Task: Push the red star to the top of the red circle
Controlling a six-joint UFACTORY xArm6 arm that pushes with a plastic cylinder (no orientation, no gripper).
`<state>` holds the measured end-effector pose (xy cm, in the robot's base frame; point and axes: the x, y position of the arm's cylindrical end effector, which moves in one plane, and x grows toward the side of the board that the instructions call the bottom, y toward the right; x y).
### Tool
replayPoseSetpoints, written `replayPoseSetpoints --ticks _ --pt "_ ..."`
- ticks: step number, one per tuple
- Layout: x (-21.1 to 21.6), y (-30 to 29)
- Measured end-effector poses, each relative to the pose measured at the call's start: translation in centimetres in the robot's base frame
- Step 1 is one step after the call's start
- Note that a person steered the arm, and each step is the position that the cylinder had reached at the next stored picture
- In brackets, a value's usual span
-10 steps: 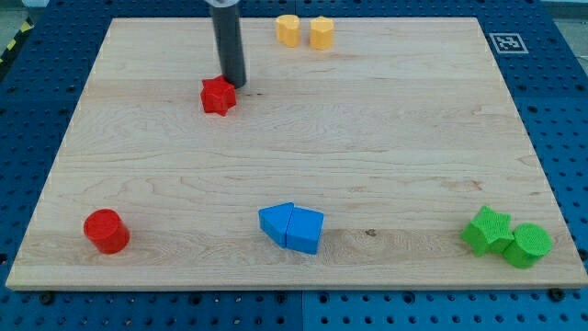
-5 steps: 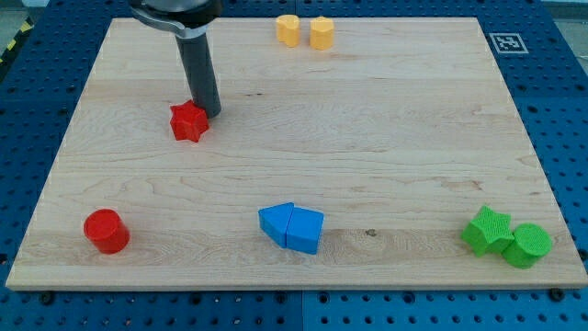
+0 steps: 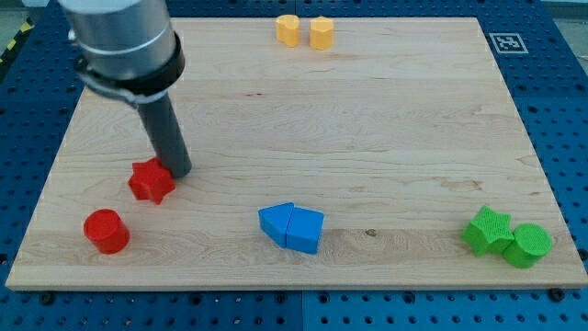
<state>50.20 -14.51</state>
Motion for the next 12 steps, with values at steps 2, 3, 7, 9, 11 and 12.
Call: replayPoseSetpoints --ticks 2,3,7,9,11,12 --pt "2.7 0.0" --pt "1.9 0.1" --pt "2.3 -0.9" --pt "2.7 -1.4" --pt "3.3 -1.9" --pt "-4.7 2.2"
